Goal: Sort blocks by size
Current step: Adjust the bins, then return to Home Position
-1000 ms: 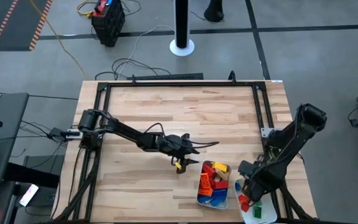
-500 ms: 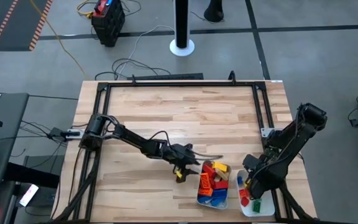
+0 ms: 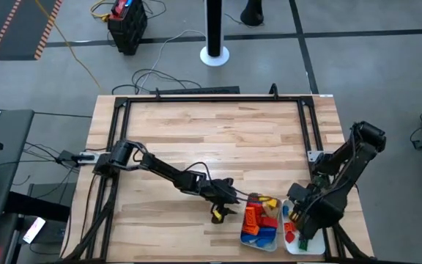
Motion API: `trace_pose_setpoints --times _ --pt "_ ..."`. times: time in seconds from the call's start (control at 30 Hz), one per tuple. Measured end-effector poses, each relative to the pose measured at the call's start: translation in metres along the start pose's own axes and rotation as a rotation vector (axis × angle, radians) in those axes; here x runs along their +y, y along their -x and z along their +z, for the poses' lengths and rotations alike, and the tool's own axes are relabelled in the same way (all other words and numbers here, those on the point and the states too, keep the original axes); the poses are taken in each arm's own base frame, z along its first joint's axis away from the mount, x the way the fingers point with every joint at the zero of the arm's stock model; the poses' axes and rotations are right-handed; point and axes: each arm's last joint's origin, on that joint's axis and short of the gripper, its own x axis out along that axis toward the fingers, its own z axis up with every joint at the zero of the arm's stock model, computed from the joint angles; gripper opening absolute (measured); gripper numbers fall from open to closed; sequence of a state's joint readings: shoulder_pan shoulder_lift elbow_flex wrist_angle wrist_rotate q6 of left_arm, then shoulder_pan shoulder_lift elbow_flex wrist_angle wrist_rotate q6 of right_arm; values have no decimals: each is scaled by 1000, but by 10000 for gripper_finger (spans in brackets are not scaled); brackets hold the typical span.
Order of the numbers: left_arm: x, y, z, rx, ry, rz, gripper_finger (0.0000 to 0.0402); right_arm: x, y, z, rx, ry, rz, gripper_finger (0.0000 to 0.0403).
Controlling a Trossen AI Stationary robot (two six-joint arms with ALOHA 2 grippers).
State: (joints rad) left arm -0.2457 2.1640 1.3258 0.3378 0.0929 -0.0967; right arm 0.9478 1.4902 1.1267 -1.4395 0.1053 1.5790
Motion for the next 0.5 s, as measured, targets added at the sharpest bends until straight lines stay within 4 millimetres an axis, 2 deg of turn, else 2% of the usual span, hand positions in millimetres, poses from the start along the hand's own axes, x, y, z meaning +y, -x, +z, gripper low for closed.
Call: trace_pose_setpoints --times 0.13,0.23,0.37,0.5 --pt "-7 7 -1 74 5 -11 187 0 9 -6 -28 15 13 258" --pt "-15 9 3 60 32 -41 187 -1 10 -9 -47 7 9 258" --pt "-37 7 1 73 52 -108 187 -2 10 -12 -51 -8 5 258" --pt "-59 7 3 14 39 -70 187 -6 10 -15 -61 -21 -36 258"
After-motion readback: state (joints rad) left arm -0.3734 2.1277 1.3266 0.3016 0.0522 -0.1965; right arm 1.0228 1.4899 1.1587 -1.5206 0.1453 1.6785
